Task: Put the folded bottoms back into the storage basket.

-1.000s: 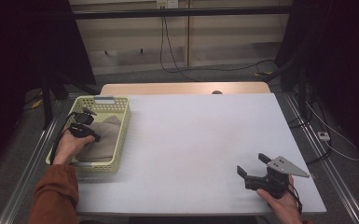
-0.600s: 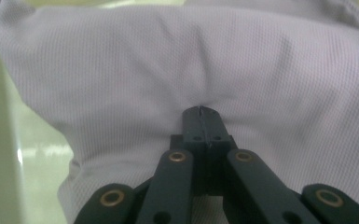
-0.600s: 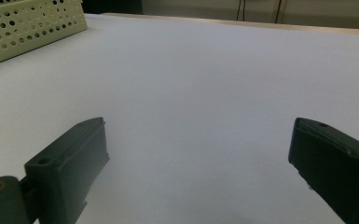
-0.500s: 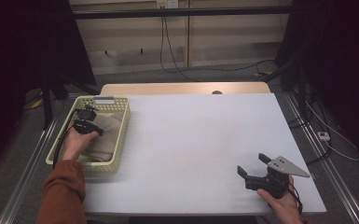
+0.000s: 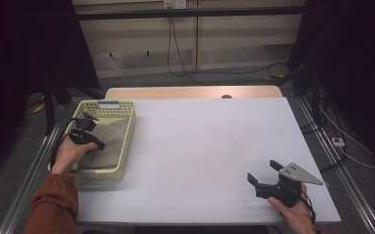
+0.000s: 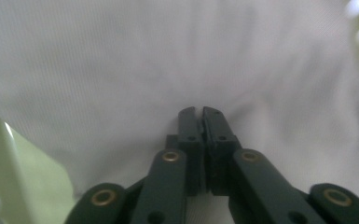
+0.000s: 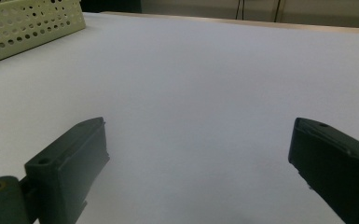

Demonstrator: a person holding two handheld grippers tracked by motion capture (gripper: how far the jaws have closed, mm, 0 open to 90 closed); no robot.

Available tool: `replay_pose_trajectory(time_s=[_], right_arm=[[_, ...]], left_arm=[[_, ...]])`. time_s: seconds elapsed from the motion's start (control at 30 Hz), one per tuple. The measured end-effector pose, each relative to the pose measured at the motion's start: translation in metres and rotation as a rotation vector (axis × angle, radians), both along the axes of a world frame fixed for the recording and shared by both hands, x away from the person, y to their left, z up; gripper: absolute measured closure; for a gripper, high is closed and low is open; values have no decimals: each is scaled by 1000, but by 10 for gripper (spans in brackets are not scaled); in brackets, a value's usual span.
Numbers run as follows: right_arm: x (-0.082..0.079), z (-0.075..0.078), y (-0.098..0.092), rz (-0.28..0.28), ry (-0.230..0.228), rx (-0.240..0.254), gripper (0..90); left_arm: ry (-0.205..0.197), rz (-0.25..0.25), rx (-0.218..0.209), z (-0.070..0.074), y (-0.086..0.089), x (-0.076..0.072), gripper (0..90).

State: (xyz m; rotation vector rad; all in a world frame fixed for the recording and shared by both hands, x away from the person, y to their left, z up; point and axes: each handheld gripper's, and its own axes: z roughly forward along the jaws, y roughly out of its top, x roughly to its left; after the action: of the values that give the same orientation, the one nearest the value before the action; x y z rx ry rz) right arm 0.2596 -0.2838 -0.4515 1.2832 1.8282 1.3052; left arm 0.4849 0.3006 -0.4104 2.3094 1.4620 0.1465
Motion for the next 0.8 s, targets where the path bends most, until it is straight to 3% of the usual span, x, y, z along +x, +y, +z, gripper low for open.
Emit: replay_pose_trajectory(time_s=[0.07,0.13,0.17,0.23,0.3,0.33,0.4,0.47,0.6,0.7,0.8], right_arm=[[0,0,0,-1,2,1,40],[1,0,0,-1,3,2,40],[1,-1,0,-2,5,3,40],[1,-1,0,-1,5,3,40],[0,0,0,-3,2,1,40],[0,0,-1,-3,-1,1,40],[0,0,-2,-5,2,6,40],[0,0,-2,-6,3,6,40],[0,0,0,-1,-1,1,40],[-1,0,0,-4,-1,6,40],[0,0,0,-4,0,0,40]], left_arm=[[-102,30,-19,5,4,2,883],[-154,43,-23,6,8,7,894],[-190,69,-12,5,10,10,893],[-215,109,32,1,12,14,885],[-176,134,102,-8,14,19,885],[-151,140,114,-13,15,21,886],[-133,148,93,-16,18,18,896],[-109,140,105,-16,18,15,900],[8,116,125,-10,18,11,900],[21,123,131,-10,18,12,900],[-24,162,140,-12,18,15,900]])
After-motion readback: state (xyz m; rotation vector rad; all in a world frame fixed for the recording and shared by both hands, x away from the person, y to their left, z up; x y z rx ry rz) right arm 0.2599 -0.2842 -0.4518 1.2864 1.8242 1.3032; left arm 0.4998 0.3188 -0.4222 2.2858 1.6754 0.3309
